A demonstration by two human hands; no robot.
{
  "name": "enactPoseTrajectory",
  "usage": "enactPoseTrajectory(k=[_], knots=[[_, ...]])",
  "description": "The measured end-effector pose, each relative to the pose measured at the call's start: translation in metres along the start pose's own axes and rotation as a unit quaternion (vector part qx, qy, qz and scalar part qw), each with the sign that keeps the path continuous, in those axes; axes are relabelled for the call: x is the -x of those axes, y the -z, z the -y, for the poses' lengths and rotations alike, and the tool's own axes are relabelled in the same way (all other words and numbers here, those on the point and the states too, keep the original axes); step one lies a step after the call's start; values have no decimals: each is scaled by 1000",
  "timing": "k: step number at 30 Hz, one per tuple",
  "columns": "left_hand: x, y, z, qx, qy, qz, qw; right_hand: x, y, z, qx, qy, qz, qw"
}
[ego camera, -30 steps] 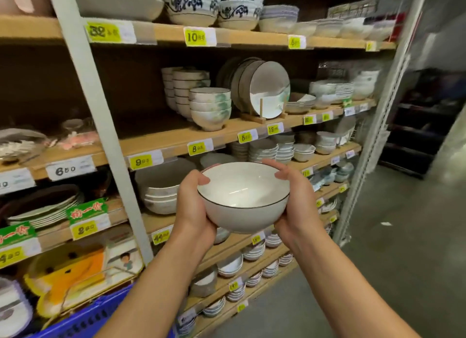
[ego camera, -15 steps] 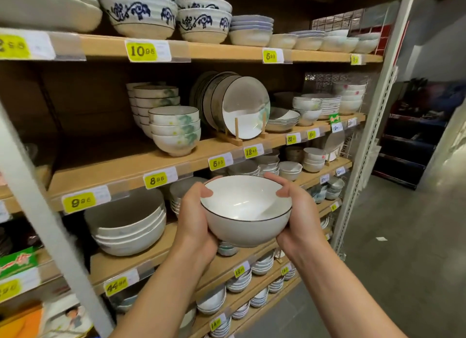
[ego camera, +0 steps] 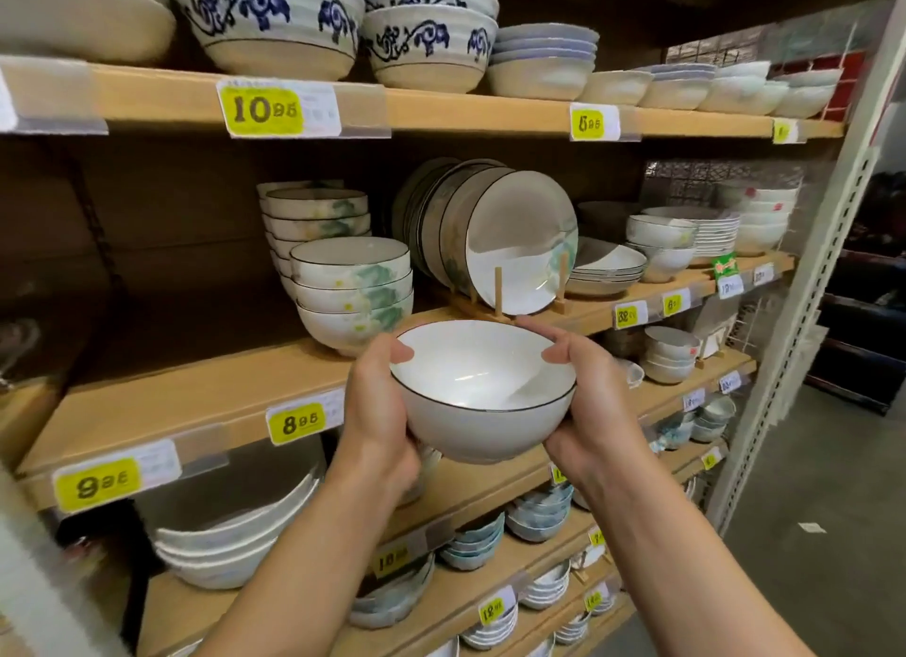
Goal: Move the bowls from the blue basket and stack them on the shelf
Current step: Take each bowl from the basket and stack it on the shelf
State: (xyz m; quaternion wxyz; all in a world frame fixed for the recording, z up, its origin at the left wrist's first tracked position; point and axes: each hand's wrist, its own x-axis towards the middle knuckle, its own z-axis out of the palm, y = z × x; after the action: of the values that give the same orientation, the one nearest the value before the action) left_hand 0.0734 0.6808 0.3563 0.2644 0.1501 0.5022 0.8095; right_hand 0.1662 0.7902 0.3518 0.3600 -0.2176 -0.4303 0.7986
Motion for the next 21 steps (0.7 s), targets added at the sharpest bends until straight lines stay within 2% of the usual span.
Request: enactPoseTrajectory(k=[8, 10, 13, 15, 18, 21], knots=[[-28, 7, -9, 2, -40, -44, 998, -64, -16, -3, -10, -47, 102, 994], [-33, 13, -17, 6, -14, -40, 999, -83, -21, 1, 2, -91, 154, 984], [-34, 19, -28, 9, 70, 21, 997, -104, -31, 7, 33, -160, 253, 954], [-36, 19, -26, 4, 87, 37, 996, -112, -37, 8, 46, -190, 303, 933], [-38, 12, -19, 12, 33, -4, 999, -115, -40, 7, 45, -209, 322, 922], [-38, 3, -10, 46, -4, -58, 997, -112, -29, 6, 12, -181, 298, 937]])
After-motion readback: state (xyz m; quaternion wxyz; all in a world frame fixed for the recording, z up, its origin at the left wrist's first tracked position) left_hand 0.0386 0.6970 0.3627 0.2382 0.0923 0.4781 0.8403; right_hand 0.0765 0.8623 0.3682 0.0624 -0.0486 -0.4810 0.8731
